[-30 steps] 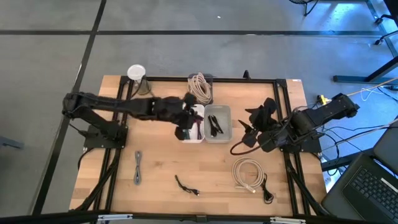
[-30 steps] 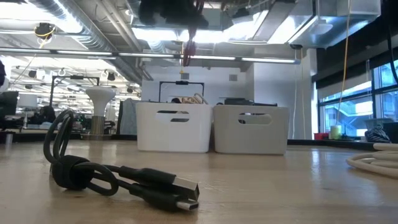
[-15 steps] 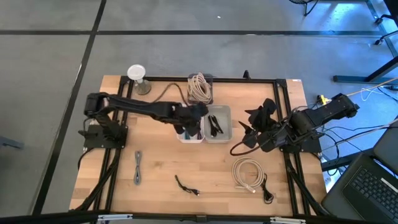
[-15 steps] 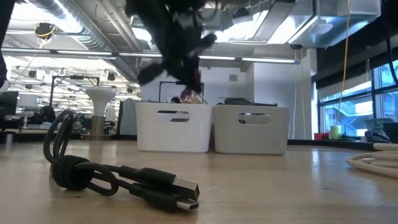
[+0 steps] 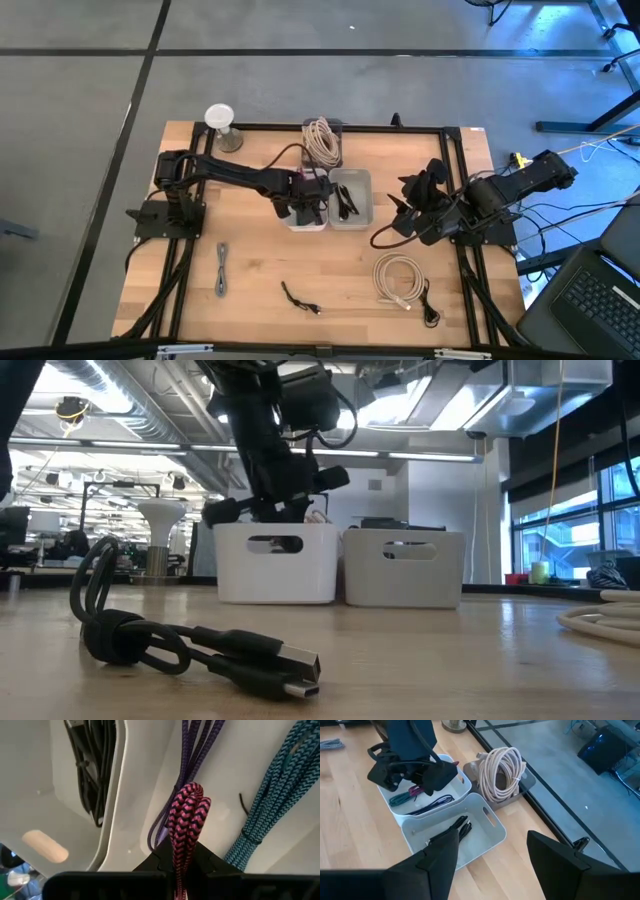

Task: Pick & Place USB Port
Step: Put the pink and black charger cable into the white bin, then put the black charger cable into the gray bin

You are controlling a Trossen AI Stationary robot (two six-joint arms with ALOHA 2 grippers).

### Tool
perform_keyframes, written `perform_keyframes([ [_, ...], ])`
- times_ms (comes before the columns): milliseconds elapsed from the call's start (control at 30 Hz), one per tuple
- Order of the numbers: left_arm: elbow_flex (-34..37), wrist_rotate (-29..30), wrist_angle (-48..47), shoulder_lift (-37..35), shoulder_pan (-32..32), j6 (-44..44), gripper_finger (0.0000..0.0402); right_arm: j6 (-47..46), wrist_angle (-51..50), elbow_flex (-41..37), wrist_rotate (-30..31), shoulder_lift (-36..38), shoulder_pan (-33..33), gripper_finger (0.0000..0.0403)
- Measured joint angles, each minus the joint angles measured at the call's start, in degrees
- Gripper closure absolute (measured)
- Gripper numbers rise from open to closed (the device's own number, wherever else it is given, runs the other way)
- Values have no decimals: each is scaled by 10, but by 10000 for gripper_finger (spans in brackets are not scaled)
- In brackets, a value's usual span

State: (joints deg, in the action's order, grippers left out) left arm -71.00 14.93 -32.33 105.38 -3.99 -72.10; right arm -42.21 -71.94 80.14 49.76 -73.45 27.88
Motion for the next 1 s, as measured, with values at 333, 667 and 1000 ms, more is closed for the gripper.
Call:
perform_keyframes([
  [333, 0, 1, 13, 0, 4, 3, 345, -10, 0, 0, -1, 0, 0, 164],
  [667, 1, 10, 17, 0, 11, 17, 328, -11, 0, 0, -5, 0, 0, 164],
  [1000, 2, 72, 22, -127, 63, 130, 332, -20, -15, 0, -12, 0, 0, 164],
])
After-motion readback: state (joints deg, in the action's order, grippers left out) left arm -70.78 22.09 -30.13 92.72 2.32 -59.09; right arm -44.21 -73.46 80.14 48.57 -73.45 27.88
